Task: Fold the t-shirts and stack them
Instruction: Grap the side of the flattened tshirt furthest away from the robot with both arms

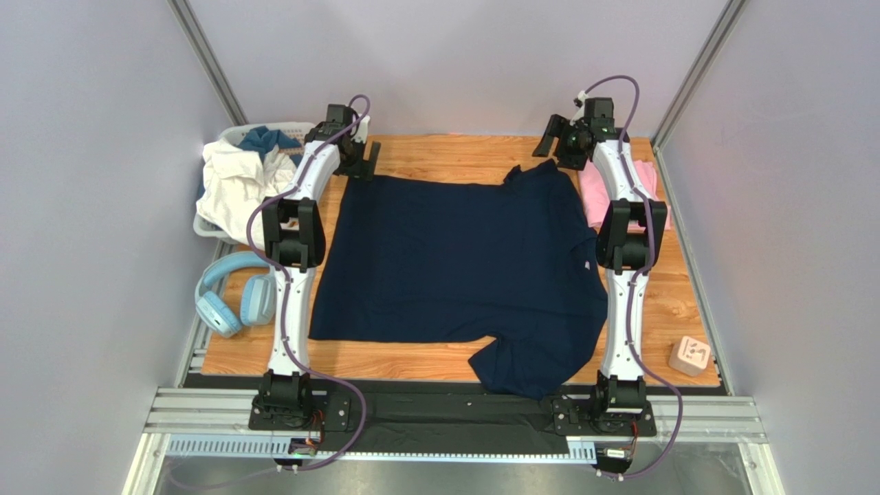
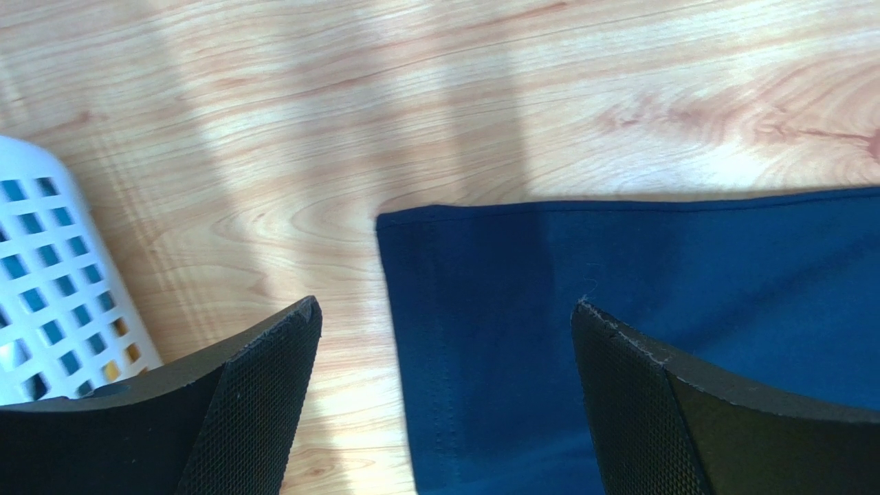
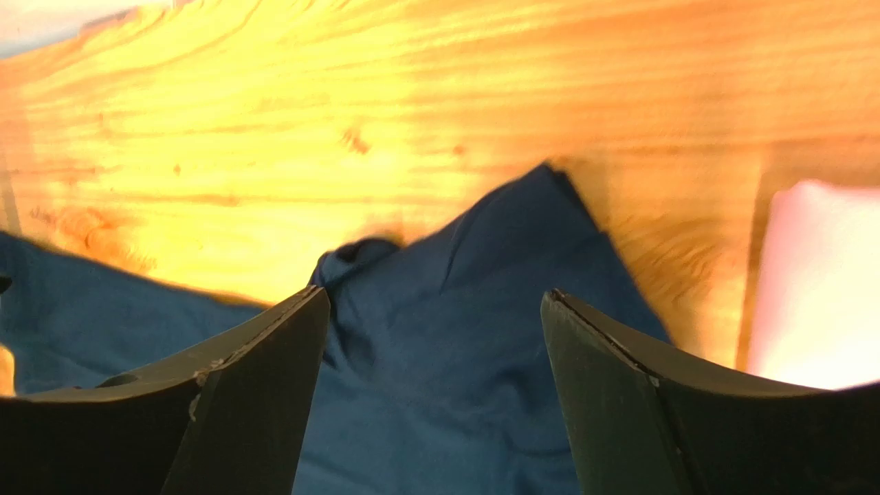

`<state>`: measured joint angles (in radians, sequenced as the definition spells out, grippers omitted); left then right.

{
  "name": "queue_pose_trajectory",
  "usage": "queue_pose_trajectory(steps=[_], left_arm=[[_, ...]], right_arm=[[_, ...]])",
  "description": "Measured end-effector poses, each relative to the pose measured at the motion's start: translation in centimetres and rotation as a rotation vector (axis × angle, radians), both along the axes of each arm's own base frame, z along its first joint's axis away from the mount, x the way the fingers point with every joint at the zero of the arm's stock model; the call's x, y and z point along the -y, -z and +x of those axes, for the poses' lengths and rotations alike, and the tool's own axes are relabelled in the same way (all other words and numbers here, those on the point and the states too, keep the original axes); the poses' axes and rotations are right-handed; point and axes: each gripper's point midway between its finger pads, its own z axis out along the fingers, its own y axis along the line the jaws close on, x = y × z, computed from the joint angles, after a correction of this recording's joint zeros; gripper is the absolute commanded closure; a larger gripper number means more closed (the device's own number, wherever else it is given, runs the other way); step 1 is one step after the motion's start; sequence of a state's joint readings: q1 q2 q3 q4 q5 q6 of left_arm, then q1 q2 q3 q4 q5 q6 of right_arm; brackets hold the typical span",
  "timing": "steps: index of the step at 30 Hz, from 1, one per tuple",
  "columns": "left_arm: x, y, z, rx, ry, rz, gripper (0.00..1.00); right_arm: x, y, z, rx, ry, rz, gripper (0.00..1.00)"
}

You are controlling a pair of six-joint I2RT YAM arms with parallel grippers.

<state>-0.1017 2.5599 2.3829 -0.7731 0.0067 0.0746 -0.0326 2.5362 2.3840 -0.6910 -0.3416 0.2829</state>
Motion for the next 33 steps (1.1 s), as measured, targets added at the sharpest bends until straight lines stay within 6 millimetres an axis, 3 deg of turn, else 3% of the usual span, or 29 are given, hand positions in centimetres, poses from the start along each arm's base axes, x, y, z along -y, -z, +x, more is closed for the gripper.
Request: queue_pose_trajectory(steps=[5, 11, 14, 23, 33], left_arm=[[0.5, 0.0, -0.1, -0.002, 0.015, -0.013, 0.04], [0.6, 0.5, -0.1, -0.011, 0.028, -0.016, 0.04], [0.7, 1.1, -0.2, -0.023, 0.036, -0.017, 0.05], [0.9, 1.8, -0.3, -0.031, 0.056, -0.022, 0.05], [1.3, 1.8, -0.1, -0.027, 0.078, -0.037, 0.07]], right_arm=[[1.3, 1.1, 1.4, 0.029, 0.02, 0.0, 0.16], [2.5, 3.8, 1.6, 0.0, 0.028, 0.028, 0.16], [2.8, 3.5, 1.9, 0.016, 0.024, 0.045, 0.16], [1.6, 2.0, 2.9, 0.079, -0.03, 0.116, 0.19], [0.1, 3.4, 2.7, 0.063, -0.075, 0.207, 0.25]])
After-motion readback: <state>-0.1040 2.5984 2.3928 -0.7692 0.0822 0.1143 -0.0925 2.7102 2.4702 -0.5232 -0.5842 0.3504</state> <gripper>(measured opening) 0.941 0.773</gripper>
